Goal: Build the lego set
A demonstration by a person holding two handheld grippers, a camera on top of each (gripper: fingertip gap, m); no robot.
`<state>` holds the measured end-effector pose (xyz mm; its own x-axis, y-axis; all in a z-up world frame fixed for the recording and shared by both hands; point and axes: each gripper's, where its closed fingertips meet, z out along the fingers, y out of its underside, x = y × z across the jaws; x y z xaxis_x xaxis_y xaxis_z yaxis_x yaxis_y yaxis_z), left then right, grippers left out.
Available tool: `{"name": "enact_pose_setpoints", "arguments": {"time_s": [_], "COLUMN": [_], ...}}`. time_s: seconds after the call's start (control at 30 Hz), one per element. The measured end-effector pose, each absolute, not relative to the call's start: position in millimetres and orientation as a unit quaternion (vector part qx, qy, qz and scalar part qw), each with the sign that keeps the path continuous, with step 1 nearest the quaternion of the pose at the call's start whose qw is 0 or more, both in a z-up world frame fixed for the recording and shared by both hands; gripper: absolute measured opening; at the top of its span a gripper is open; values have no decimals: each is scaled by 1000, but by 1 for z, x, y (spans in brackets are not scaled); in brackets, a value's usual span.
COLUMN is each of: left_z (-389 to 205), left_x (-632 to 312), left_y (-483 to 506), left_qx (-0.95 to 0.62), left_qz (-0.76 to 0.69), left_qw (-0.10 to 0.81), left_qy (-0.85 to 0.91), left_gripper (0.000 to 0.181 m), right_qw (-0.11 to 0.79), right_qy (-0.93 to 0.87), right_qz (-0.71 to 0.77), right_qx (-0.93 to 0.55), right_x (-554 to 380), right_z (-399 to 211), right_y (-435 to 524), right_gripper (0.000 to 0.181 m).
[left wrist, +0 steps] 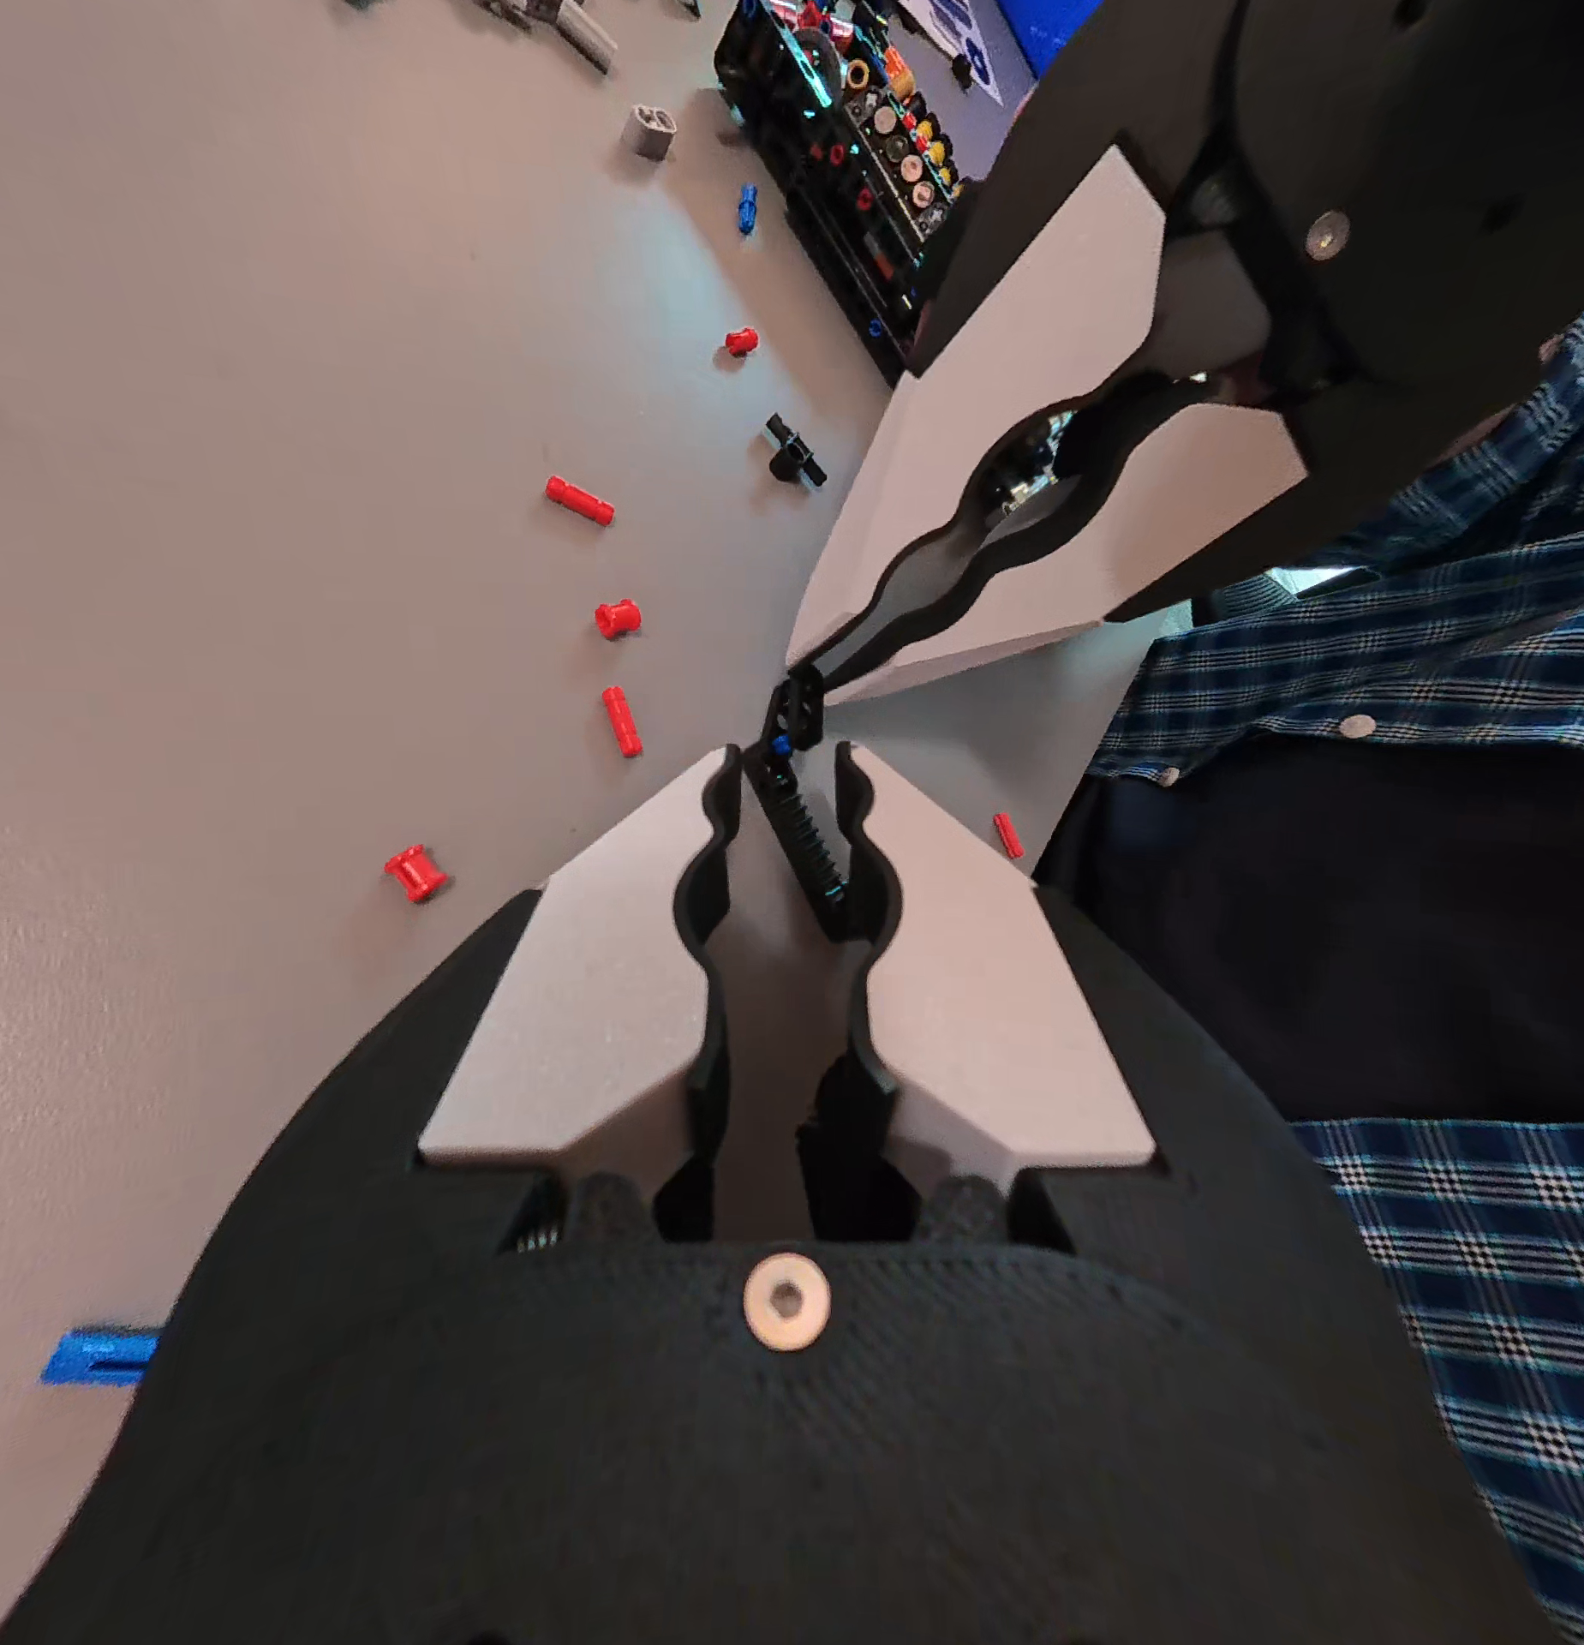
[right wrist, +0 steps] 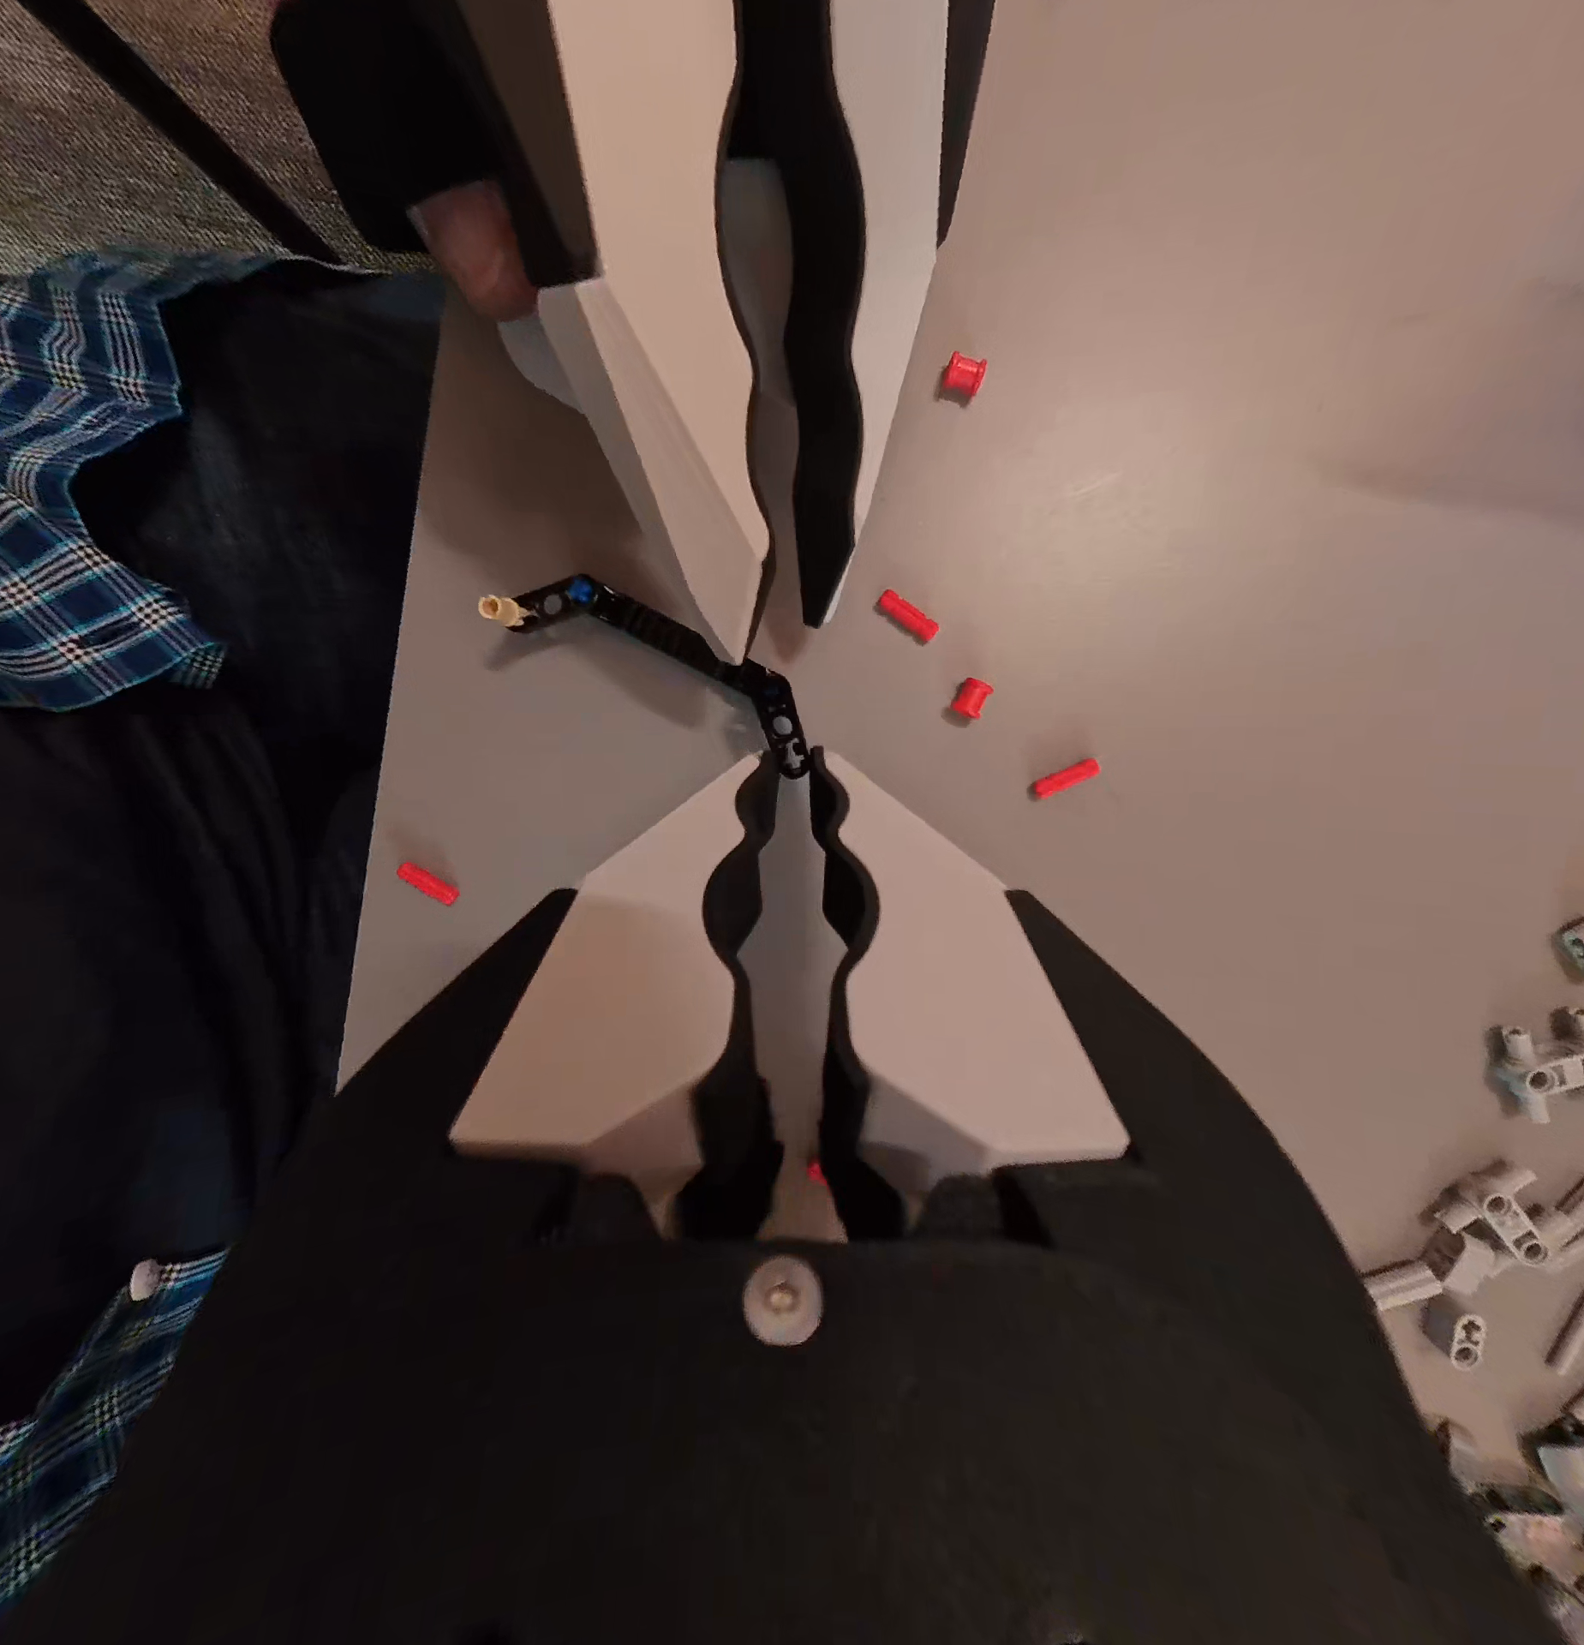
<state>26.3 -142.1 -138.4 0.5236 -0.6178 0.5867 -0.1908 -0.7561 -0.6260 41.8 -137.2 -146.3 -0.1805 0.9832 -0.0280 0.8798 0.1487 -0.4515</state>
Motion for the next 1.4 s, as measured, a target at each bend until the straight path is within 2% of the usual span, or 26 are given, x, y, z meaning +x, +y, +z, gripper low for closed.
{"name": "enact_pose_setpoints", "arguments": {"time_s": [0.43,0.7,1.4], "left_z": [-146,-146,-152], "left_x": [30,32,34], "left_y": [-141,-144,-143], "left_qx": [-843,-840,-849], "left_qz": [-415,-418,-400], "left_qw": [245,239,223], "left_qy": [240,251,262], "left_gripper": [16,5,0], "right_qw": [129,128,102], "right_qy": [-750,-755,-771], "right_qz": [176,162,144], "right_qx": [-624,-622,-612], "right_x": [40,39,44], "right_z": [-150,-148,-157], "right_y": [-137,-137,-133], "right_gripper": [4,4,5]}}
